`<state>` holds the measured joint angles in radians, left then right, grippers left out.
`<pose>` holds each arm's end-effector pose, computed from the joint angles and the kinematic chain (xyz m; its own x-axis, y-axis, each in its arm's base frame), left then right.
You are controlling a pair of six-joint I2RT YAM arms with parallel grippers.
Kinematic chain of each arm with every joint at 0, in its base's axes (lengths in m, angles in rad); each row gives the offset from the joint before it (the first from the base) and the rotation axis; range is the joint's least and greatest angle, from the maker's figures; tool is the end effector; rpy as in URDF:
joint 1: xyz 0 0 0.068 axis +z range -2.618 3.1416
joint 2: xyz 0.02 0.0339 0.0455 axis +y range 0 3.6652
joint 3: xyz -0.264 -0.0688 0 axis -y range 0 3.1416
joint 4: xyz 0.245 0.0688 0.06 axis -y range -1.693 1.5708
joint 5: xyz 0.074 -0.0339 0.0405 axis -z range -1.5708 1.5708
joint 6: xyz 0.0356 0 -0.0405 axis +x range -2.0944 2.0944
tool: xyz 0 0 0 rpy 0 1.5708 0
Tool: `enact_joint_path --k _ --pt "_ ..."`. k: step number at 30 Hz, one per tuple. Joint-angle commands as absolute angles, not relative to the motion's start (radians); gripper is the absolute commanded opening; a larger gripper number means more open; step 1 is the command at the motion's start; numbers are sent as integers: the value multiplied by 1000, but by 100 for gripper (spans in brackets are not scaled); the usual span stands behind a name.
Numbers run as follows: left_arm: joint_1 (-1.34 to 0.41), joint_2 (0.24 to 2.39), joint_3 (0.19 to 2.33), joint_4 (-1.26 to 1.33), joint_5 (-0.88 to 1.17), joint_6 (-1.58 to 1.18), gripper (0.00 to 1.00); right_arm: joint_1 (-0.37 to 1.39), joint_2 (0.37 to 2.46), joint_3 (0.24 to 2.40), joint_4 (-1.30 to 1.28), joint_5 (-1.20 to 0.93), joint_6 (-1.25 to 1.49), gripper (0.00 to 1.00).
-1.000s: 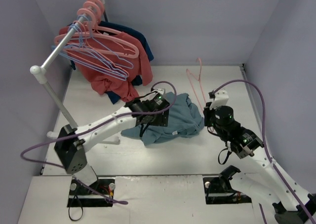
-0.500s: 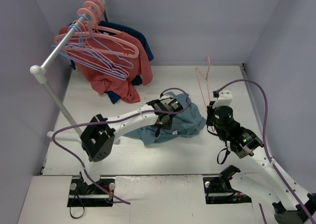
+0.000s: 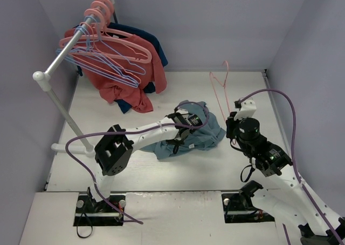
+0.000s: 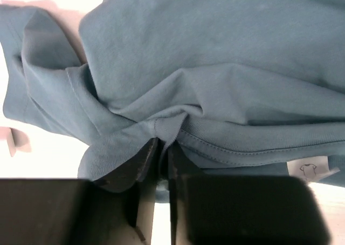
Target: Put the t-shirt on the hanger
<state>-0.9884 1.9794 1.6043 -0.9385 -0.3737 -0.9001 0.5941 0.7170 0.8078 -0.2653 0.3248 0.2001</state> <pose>0.2320 -0.3287 0.2182 -0.8997 0.0401 -0.4347 0.0348 0.9992 0.0202 0.1436 0.0833 0.3502 -0.1947 0.0958 -0.9762 -0.2361 0.9614 0.1415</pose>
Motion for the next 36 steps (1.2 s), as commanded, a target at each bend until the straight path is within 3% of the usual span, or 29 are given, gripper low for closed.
enact_joint_path --k 1,10,17,29,36 --pt "-992 1903 1630 -986 -428 -894 0 588 682 820 -208 294 163 0" --pt "-906 1793 1821 -1002 -651 -579 0 588 674 860 -207 141 61 0" --pt "-774 1733 1902 -992 -686 -378 0 620 627 884 -208 -82 -3 0" --pt "-709 1647 1974 -944 -608 -160 0 634 581 965 -212 -438 -42 0" --pt "-702 1583 1908 -943 -554 -120 0 634 588 915 -210 -468 -27 0"
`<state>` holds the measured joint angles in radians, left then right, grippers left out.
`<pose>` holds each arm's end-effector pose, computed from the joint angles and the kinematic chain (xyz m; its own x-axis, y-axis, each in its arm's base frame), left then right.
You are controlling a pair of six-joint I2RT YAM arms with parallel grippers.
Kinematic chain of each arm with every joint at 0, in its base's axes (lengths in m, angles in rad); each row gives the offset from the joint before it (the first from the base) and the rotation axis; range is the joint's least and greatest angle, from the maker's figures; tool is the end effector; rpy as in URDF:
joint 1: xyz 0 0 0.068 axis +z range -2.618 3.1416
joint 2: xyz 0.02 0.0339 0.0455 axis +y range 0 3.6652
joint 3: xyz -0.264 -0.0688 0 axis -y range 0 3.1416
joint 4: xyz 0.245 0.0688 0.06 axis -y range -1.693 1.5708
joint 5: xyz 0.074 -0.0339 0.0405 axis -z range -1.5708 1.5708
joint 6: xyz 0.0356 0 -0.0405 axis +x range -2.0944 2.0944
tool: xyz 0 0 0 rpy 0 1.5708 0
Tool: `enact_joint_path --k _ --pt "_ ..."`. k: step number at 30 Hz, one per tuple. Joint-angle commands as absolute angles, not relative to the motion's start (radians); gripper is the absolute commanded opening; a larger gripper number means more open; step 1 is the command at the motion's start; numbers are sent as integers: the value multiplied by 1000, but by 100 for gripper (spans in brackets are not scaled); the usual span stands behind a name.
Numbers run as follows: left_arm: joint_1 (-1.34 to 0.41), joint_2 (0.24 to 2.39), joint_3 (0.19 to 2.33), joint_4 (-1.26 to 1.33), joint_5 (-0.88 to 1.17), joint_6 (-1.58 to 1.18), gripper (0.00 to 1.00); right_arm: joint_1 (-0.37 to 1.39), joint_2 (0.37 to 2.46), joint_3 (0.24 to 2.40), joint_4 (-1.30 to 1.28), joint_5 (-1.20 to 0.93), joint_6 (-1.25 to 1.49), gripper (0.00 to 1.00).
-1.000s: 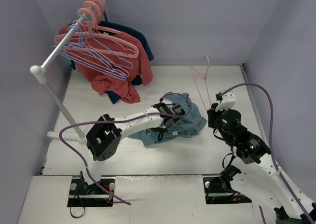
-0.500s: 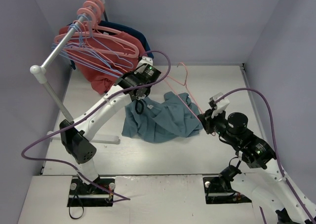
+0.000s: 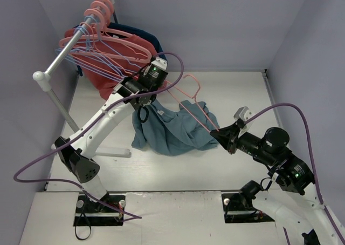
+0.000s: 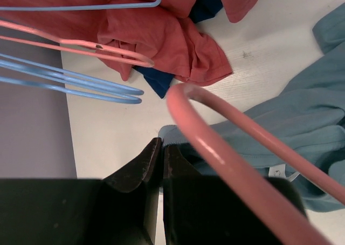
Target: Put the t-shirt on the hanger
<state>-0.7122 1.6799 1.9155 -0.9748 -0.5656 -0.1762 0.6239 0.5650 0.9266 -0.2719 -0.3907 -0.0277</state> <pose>0.2773 -0.2142 0.4214 -0.5462 0.2761 -0.7909 0.1587 0.9611 0.2259 0.0825 0.0761 0.4072 0.0962 0.0377 -0.9947 -0.8457 0.5301 -0.0617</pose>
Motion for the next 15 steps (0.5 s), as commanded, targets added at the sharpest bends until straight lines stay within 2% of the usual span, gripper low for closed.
enact_joint_path --k 1,7,15 --pt "-698 1562 1883 -943 -559 -122 0 634 592 910 -209 -472 -24 0" --pt "-621 1461 1759 -936 -518 -163 0 635 615 866 -208 -524 -3 0" --pt "-600 1400 1683 -924 -471 -140 0 635 665 871 -208 -501 -3 0"
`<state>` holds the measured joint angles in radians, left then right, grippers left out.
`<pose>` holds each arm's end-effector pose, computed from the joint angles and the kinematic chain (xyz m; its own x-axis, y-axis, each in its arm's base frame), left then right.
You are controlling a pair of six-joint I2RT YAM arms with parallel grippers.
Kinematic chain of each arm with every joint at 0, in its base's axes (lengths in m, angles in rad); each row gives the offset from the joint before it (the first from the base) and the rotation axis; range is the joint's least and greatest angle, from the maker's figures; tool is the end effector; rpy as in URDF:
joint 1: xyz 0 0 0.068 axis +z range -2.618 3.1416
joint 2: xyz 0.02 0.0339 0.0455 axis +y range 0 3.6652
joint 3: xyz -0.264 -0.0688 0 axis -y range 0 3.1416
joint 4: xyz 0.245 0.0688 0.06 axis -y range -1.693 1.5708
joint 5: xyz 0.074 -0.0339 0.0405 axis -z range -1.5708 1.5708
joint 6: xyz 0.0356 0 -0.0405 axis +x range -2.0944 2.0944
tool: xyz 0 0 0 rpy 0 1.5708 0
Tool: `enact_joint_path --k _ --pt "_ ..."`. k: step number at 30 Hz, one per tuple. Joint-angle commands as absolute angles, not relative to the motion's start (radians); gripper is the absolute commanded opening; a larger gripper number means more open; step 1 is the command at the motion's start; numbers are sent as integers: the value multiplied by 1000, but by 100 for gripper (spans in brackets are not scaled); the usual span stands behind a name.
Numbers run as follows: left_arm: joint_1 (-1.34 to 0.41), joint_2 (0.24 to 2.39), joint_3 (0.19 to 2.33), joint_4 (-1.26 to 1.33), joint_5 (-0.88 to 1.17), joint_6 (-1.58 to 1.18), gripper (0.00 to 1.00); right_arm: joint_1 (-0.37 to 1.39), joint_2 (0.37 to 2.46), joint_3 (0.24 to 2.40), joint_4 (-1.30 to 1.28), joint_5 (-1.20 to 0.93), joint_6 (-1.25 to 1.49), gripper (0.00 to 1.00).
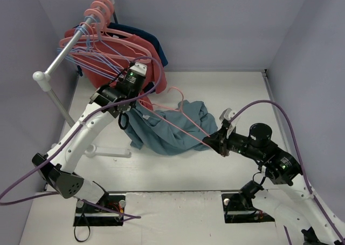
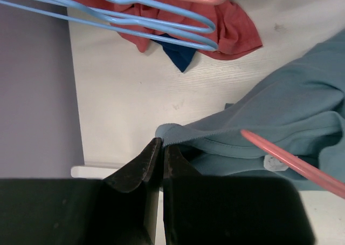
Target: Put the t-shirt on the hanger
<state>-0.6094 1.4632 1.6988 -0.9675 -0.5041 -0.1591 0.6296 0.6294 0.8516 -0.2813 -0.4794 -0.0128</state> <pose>0.2510 -0.1542 0.4212 -0.5738 0.2313 -0.7856 0.1171 0.9726 0.2009 0.1017 0.0944 0.3752 -0.0363 -0.0405 -0.9985 -0.8951 0.4455 0.0145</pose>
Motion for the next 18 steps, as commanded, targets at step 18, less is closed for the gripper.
enact_joint_path --k 18 --pt "-548 1434 1665 -900 -490 -140 0 635 703 936 -207 -516 -13 0"
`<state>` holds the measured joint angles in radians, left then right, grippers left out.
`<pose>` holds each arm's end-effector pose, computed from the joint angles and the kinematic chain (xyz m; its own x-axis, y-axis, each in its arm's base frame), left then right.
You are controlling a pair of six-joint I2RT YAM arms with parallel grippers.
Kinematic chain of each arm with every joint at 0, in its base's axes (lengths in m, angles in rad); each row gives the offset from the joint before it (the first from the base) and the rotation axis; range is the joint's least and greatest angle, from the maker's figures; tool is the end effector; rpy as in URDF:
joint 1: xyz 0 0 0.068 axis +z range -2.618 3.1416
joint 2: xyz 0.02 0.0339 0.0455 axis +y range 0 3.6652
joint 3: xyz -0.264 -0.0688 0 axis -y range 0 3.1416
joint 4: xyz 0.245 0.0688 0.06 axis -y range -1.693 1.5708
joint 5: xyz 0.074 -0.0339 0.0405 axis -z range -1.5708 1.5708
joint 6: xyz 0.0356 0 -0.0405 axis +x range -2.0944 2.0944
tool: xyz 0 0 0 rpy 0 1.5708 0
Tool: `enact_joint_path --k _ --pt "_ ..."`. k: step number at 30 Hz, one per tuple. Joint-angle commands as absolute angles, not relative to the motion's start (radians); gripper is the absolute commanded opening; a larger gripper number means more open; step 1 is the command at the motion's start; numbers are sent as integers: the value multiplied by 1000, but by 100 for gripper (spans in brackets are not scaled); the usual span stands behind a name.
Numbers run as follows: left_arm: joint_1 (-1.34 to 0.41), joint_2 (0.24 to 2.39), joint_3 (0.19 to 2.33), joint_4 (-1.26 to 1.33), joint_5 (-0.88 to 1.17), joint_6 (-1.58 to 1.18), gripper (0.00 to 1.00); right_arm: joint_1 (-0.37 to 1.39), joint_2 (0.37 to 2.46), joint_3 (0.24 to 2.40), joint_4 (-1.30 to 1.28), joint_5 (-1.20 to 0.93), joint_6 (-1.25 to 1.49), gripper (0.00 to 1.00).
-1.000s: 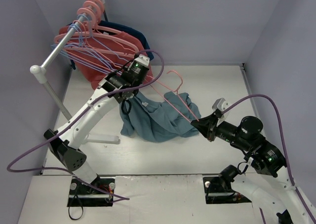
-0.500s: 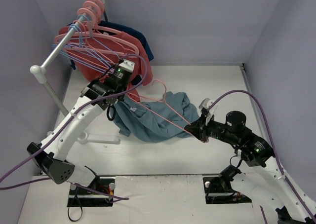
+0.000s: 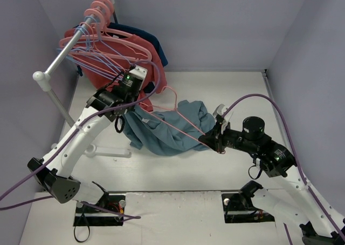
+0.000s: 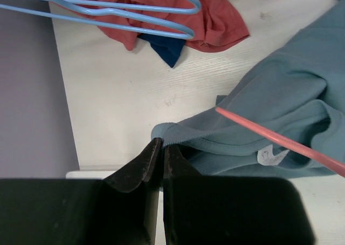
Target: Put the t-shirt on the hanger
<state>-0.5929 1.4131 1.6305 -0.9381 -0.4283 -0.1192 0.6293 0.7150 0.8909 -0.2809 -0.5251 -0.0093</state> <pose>0.2444 -0.1469 0.4155 -0.5731 0.2557 -0.7786 0.1827 0.9660 0.1828 0.1153 0.1060 0.3775 -0.0762 -0.0655 -0.9949 -0.9131 0.4055 0.0433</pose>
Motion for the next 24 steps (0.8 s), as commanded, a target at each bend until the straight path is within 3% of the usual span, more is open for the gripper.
enact_joint_path --k 1,9,24 --pt "-540 1442 1667 -899 -488 -146 0 635 703 936 -207 -515 -11 0" --pt "-532 1480 1701 -896 -474 -137 0 635 703 931 -209 -535 -10 0" --pt "-545 1416 1666 -827 -248 -58 0 635 784 962 -204 -580 -66 0"
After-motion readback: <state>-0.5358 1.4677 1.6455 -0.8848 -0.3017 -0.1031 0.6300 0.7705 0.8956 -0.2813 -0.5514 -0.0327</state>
